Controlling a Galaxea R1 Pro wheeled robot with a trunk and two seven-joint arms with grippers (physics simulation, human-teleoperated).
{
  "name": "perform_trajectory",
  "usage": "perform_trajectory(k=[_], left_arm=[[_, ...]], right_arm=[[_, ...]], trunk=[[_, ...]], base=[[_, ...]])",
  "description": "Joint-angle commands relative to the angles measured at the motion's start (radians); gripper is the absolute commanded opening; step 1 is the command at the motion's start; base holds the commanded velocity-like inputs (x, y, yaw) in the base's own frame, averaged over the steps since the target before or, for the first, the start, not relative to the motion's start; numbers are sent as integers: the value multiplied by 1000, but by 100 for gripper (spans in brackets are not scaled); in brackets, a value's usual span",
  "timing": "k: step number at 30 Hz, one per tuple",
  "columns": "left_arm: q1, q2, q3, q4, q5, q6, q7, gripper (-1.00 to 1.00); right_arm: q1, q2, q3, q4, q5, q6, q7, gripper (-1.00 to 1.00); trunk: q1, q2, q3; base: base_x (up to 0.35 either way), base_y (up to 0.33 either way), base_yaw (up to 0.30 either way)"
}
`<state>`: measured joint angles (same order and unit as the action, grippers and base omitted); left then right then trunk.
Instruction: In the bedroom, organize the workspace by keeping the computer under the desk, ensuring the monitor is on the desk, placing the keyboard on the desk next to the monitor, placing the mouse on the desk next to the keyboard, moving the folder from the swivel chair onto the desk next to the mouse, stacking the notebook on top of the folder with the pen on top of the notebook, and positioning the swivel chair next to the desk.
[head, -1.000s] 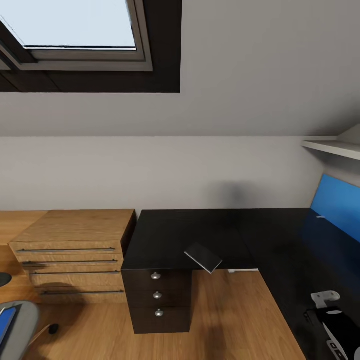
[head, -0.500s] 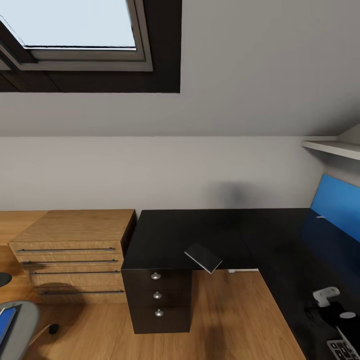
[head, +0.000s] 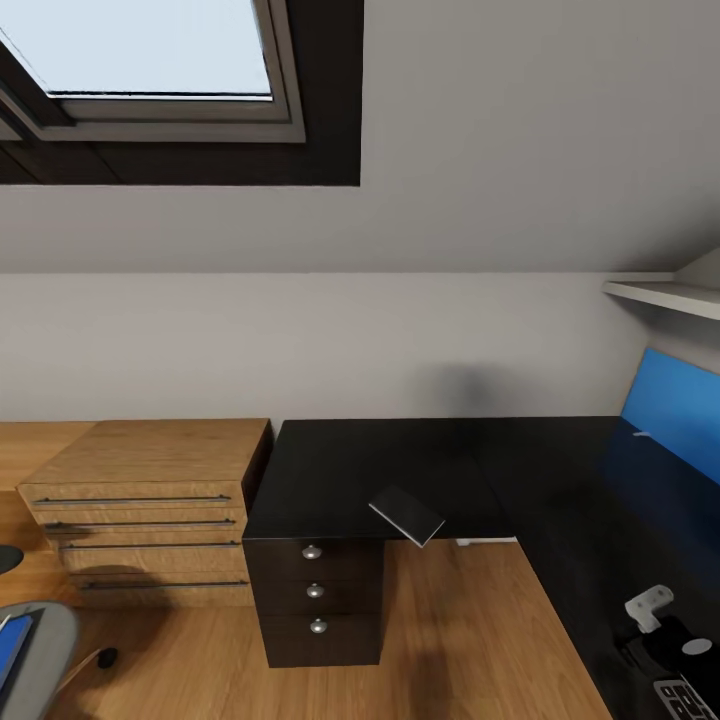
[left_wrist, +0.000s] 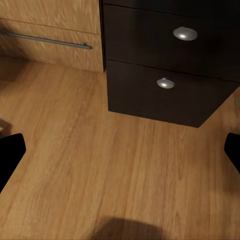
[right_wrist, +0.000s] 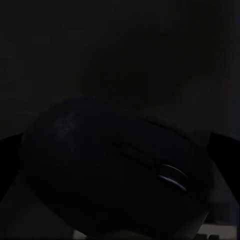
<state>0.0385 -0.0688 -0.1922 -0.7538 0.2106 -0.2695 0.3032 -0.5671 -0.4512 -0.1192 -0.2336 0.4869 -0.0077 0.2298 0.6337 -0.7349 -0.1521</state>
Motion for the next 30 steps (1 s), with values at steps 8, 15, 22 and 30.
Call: perform_trajectory(k=[8, 15, 22, 30], left_arm=[[0, 1, -6, -1, 10, -4, 4, 100], [0, 1, -6, -1, 10, -4, 3, 100], [0, -1, -3, -5, 10, -5, 6, 100], [0, -2, -3, -6, 10, -5, 7, 100]], right_arm=[[-1, 2, -8, 0, 16, -5, 6, -100], [-1, 2, -8, 0, 16, -5, 6, -100], [-1, 2, -8, 0, 16, -6, 6, -100], [-1, 2, -8, 0, 17, -6, 6, -100]], trunk=[[0, -1, -1], [0, -1, -1], [8, -15, -8], [39, -71, -33]], base=[[14, 0, 0], [140, -18, 0], [12, -2, 0], [0, 0, 0]])
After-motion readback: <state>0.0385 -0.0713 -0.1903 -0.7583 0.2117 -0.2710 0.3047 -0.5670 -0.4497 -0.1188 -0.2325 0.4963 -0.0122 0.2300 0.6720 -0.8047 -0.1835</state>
